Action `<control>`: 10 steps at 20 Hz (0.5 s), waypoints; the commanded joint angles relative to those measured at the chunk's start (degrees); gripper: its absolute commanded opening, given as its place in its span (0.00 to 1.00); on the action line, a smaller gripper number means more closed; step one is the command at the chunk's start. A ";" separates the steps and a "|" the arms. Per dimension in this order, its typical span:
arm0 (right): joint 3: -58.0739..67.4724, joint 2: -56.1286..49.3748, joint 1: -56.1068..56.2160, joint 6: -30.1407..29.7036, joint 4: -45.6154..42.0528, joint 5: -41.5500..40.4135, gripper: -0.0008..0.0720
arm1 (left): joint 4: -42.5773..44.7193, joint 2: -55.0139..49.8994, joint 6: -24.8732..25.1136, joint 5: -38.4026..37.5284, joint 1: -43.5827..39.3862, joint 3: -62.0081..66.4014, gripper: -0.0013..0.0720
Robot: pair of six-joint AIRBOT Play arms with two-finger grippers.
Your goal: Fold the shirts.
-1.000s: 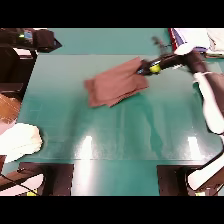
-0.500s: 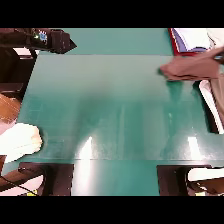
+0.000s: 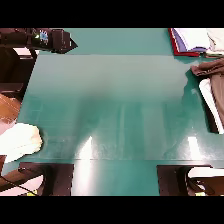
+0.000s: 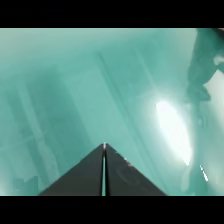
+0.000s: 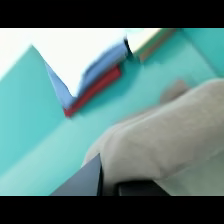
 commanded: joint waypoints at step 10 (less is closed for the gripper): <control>6.27 5.90 -3.06 -0.68 -4.92 5.77 0.04 | 0.02 0.04 0.20 -0.50 -0.02 0.00 0.05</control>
